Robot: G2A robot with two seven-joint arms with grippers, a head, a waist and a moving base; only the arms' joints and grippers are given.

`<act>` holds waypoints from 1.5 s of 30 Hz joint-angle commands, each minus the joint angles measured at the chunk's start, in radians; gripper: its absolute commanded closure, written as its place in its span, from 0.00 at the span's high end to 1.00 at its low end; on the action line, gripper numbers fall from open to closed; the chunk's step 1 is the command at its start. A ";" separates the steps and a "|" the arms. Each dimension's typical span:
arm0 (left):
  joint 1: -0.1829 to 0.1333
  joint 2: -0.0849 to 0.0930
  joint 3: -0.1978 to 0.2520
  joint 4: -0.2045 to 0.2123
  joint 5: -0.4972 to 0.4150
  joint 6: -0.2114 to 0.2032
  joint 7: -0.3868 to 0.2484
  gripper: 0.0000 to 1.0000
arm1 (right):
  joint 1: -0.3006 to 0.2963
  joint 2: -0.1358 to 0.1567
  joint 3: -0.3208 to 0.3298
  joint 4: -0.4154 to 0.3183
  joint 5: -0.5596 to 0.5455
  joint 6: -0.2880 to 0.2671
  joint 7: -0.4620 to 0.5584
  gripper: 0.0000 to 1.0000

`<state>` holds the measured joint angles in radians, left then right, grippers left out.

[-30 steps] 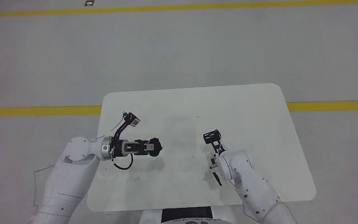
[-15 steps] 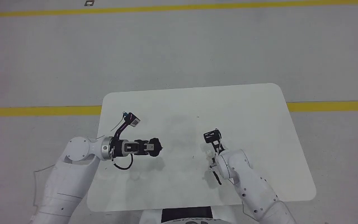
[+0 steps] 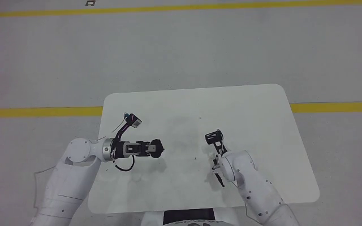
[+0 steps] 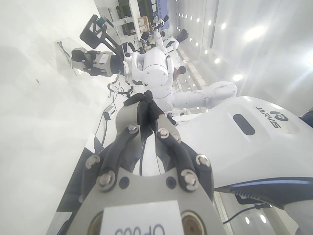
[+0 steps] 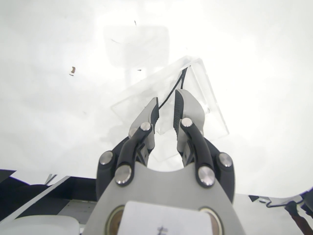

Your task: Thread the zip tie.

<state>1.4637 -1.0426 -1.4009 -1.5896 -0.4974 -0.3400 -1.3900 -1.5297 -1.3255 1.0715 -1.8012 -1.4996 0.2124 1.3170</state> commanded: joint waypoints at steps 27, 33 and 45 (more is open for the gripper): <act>0.000 0.000 0.000 0.000 0.000 0.000 0.000 0.00 | 0.036 -0.019 -0.032 0.058 -0.052 -0.005 0.034 0.00; 0.000 0.000 0.000 0.000 0.000 0.000 0.000 0.00 | 0.030 -0.021 -0.020 0.045 -0.047 -0.006 0.029 0.00; 0.000 0.000 0.000 0.000 0.000 0.000 0.000 0.00 | -0.017 -0.015 0.071 -0.073 0.052 -0.028 0.012 0.00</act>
<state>1.4637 -1.0426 -1.4009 -1.5896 -0.4974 -0.3400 -1.3900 -1.5405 -1.3418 1.1273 -1.8574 -1.4651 0.1868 1.3316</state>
